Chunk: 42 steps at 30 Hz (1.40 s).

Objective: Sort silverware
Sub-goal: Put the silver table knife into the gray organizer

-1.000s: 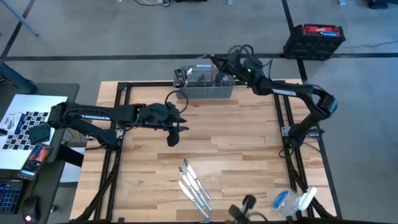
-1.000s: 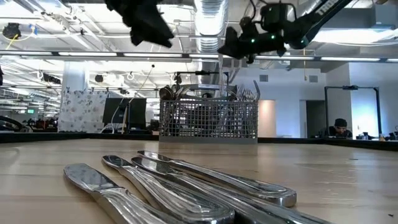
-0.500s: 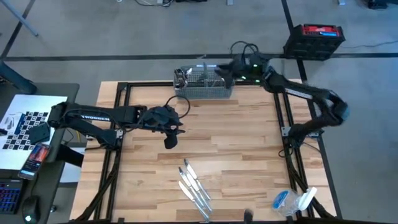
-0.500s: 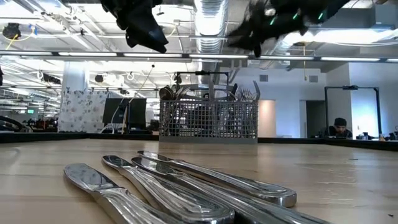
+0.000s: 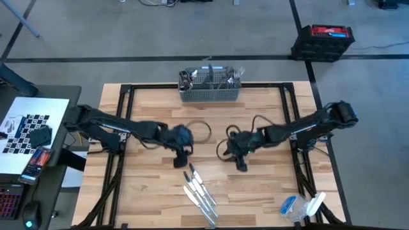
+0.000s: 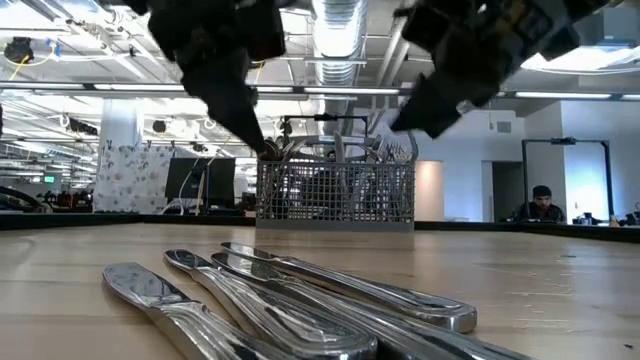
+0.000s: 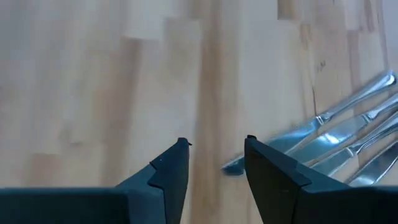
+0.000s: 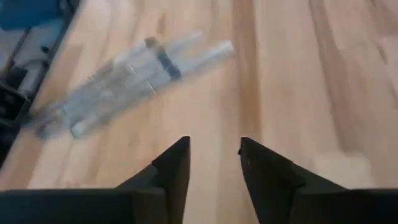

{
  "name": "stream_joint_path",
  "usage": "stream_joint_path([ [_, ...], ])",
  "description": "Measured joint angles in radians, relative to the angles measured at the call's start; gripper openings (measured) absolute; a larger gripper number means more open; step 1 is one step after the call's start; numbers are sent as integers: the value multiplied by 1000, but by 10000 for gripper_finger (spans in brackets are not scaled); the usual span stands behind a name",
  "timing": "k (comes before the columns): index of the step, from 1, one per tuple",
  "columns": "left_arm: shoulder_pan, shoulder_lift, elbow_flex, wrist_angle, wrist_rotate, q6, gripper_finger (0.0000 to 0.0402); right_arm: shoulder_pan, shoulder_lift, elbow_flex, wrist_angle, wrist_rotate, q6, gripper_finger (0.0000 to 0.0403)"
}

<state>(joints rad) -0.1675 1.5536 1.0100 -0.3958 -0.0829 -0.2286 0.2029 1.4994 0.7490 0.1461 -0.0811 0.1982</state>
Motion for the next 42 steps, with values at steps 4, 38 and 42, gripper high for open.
stream_joint_path([
  [4,-57,108,0,94,0,-46,137,38,127,-5,146,0,-52,45],
  [38,-158,222,0,95,-127,-192,137,-2,532,330,-78,-143,-250,0],
  [42,-158,222,0,95,-127,-151,137,-31,499,330,-215,-136,-261,0],
])
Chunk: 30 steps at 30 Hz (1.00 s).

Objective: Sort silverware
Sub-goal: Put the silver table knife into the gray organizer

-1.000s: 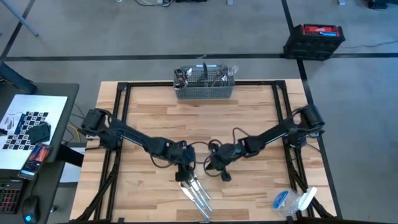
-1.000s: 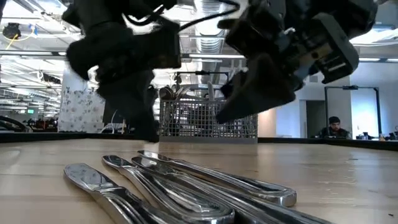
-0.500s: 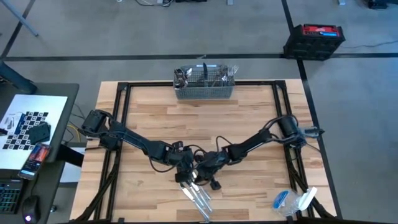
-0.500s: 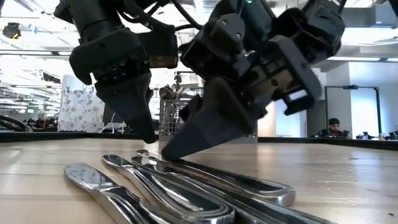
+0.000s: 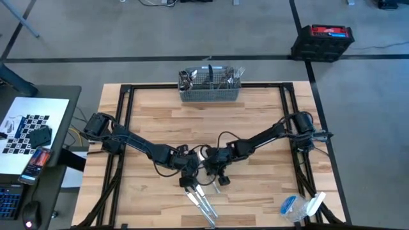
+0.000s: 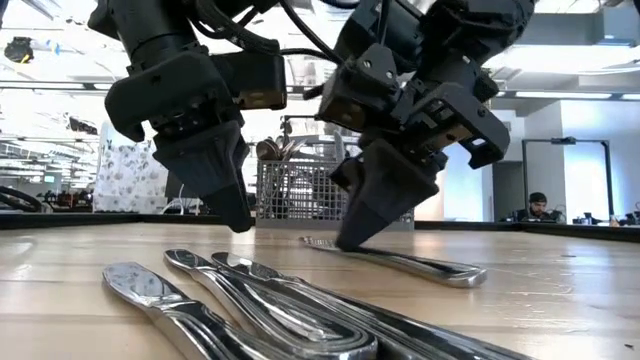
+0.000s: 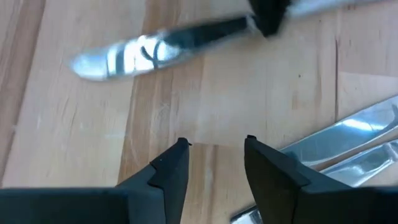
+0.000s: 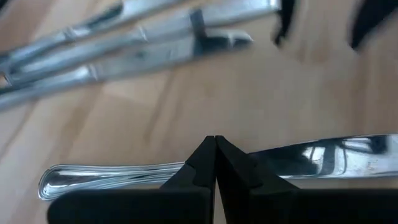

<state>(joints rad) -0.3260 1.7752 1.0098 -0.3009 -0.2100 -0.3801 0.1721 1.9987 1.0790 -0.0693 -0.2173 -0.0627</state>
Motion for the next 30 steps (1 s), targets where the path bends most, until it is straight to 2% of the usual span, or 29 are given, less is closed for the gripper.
stream_joint_path([
  [4,0,0,0,0,-15,44,137,-17,-39,-3,-113,5,-14,0],
  [7,9,0,1,5,-43,76,137,-31,-102,-10,-149,13,34,0],
  [11,34,-21,21,7,-52,130,137,-51,-251,-9,-184,21,133,0],
  [17,82,-45,67,11,-81,245,137,-80,-457,-10,-352,19,288,0],
  [21,116,-45,79,13,-84,341,137,-104,-538,-9,-459,82,366,0],
  [24,144,-45,79,9,-78,387,137,-98,-575,-66,-500,159,402,0],
  [26,174,-45,79,15,-14,396,137,-93,-598,-129,-472,224,442,0],
  [29,237,-35,80,92,189,386,137,-94,-602,-259,-401,294,488,9],
  [30,252,-27,81,116,229,382,137,-97,-601,-303,-352,298,499,16],
])
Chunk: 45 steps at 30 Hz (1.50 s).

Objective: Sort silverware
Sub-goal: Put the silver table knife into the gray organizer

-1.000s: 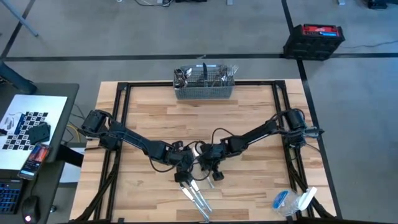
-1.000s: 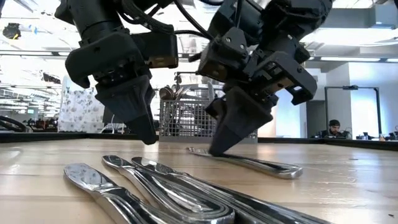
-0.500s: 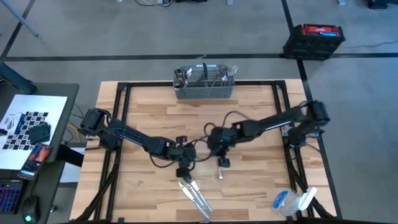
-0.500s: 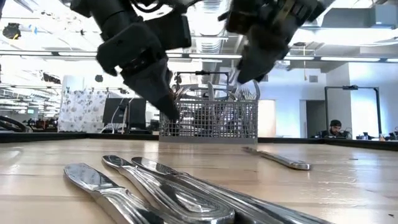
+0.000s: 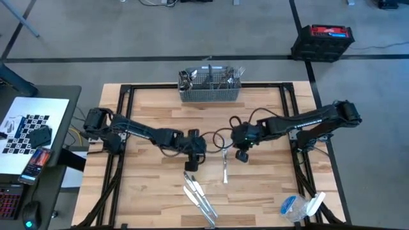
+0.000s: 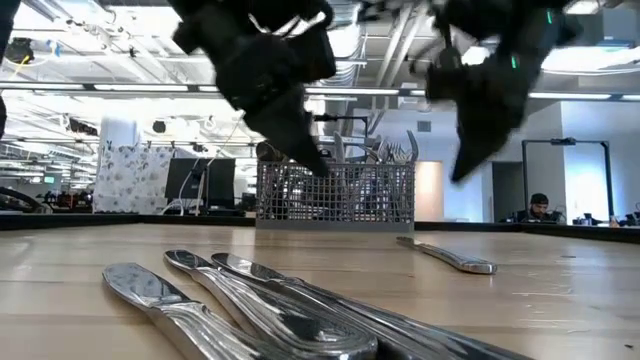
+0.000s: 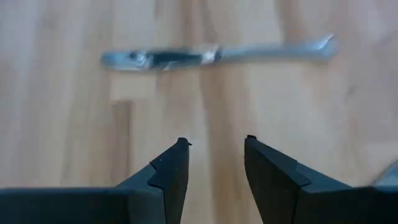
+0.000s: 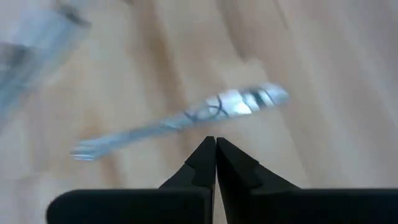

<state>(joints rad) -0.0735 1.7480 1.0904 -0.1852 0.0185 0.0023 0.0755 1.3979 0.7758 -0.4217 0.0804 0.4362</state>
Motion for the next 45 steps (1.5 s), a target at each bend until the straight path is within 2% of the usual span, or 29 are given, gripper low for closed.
stream_joint_path([
  [2,16,7,-1,6,27,-3,137,-1,0,-42,68,3,11,30],
  [3,35,8,-3,16,38,16,137,-1,-7,-107,272,3,9,45],
  [6,63,18,1,56,34,54,137,8,1,-186,420,14,-65,87],
  [9,79,40,-3,76,21,56,137,17,-6,-223,539,71,-120,126],
  [14,88,132,-2,152,55,-73,137,4,-1,-259,514,107,-97,170],
  [19,86,227,-1,232,87,-111,137,15,-1,-287,503,104,-96,184],
  [23,88,249,-1,275,51,-42,137,26,-3,-304,512,104,-89,182],
  [27,89,252,-1,312,-29,136,137,32,-3,-308,519,100,-60,180],
  [30,90,252,-2,331,-41,160,137,36,-3,-308,531,101,-60,180],
  [32,90,252,-1,332,-40,34,137,37,-3,-308,539,100,-61,180],
  [34,94,252,-2,332,-18,-173,137,37,-3,-308,535,101,-75,180],
  [37,120,252,-2,348,112,-503,137,37,-3,-308,536,101,-108,180],
  [39,132,267,-2,381,160,-692,137,38,-3,-308,536,101,-141,179],
  [42,141,291,-1,436,164,-890,137,38,-3,-308,535,102,-214,179],
  [45,151,327,4,510,171,-1018,137,42,-3,-308,533,105,-300,179],
])
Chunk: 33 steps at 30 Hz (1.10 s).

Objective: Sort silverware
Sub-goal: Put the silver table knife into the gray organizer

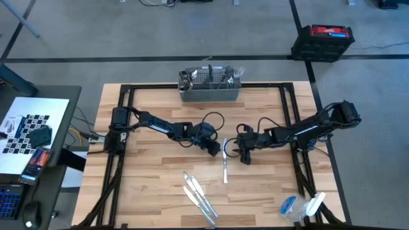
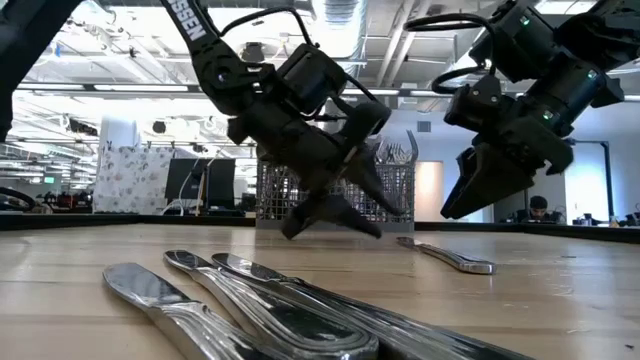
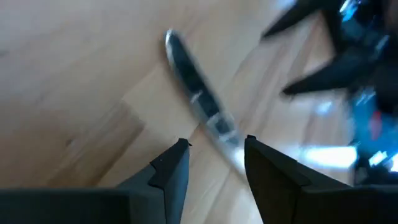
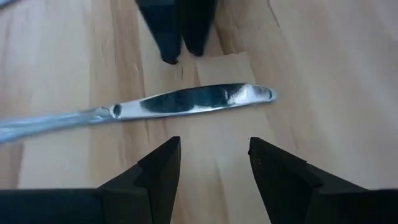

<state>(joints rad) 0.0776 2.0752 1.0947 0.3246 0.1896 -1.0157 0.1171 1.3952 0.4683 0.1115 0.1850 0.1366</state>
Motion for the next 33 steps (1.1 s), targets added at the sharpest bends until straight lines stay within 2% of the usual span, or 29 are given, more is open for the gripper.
stream_joint_path([
  [4,3,29,3,43,28,-100,137,0,19,0,11,0,-42,179],
  [9,-6,31,2,45,36,-140,137,9,133,0,90,0,-34,179],
  [13,-10,31,2,3,66,-163,136,22,215,4,200,3,-28,179],
  [17,-10,28,3,-49,70,-172,129,26,243,18,229,7,-6,179],
  [27,-8,27,3,-77,-61,-201,111,24,245,23,224,22,-30,179],
  [33,-12,27,3,-78,-95,-184,110,24,245,23,223,23,-32,179],
])
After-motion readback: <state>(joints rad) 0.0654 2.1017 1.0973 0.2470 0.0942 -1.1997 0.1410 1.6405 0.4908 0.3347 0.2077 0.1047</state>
